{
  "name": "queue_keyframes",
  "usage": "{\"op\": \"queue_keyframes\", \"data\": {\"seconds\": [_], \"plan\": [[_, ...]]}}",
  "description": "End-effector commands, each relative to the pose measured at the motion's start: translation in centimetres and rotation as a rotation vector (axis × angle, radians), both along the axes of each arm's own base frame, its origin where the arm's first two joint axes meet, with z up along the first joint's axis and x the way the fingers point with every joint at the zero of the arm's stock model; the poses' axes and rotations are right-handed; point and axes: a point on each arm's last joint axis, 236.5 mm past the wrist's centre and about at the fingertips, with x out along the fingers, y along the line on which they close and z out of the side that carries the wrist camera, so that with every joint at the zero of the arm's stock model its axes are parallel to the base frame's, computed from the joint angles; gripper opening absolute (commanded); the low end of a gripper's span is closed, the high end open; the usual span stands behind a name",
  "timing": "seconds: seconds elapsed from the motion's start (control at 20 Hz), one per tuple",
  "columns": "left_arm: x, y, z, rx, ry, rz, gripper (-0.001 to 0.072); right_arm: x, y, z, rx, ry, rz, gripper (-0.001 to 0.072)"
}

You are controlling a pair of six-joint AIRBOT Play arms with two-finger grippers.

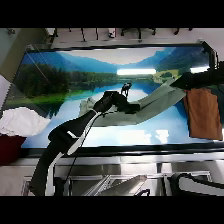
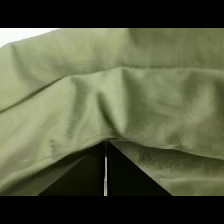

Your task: Fold the shirts.

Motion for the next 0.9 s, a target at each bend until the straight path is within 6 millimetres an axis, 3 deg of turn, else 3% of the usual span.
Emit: {"op": "queue_keyframes", "data": {"seconds": [0.0, 0.1, 0.2, 0.3, 0.4, 0.5, 0.65, 0.75, 0.85], "plan": [[0.4, -0.8, 3.7, -0.078, 0.023, -0.008, 0.0011, -0.6, 0.3, 0.7, 0.001, 0.000, 0.003, 0.0025], [2.0, 2.5, 7.6, -0.085, 0.018, 0.009, 0.0011, -1.1, 0.4, 0.6, 0.009, 0.023, 0.009, 0.0025], [3.2, 7.6, 13.2, -0.087, 0.000, 0.018, 0.0011, -1.4, 0.6, 0.6, 0.020, 0.042, 0.009, 0.0025], [4.3, 13.6, 21.0, -0.115, -0.090, 0.068, 0.0011, -1.1, 1.6, 1.5, 0.075, 0.040, 0.000, 0.0025], [4.7, 19.9, 29.5, -0.157, -0.263, 0.165, 0.0011, -0.2, 4.3, 2.6, 0.130, 0.004, 0.006, 0.0025], [3.6, 27.5, 35.5, -0.104, -0.439, 0.305, 0.0011, 0.7, 9.5, 2.8, 0.161, -0.024, 0.039, 0.0025], [-1.2, 37.2, 40.2, 0.013, -0.602, 0.496, 0.0011, 2.2, 21.2, 2.1, 0.203, -0.125, 0.076, 0.0025], [-4.8, 41.1, 41.7, 0.042, -0.674, 0.598, 0.0011, 2.3, 30.7, 0.2, 0.239, -0.201, 0.082, 0.0026], [-8.3, 43.7, 42.1, 0.082, -0.755, 0.666, 0.0011, 1.4, 39.4, -3.0, 0.267, -0.279, 0.035, 0.0025]]}}
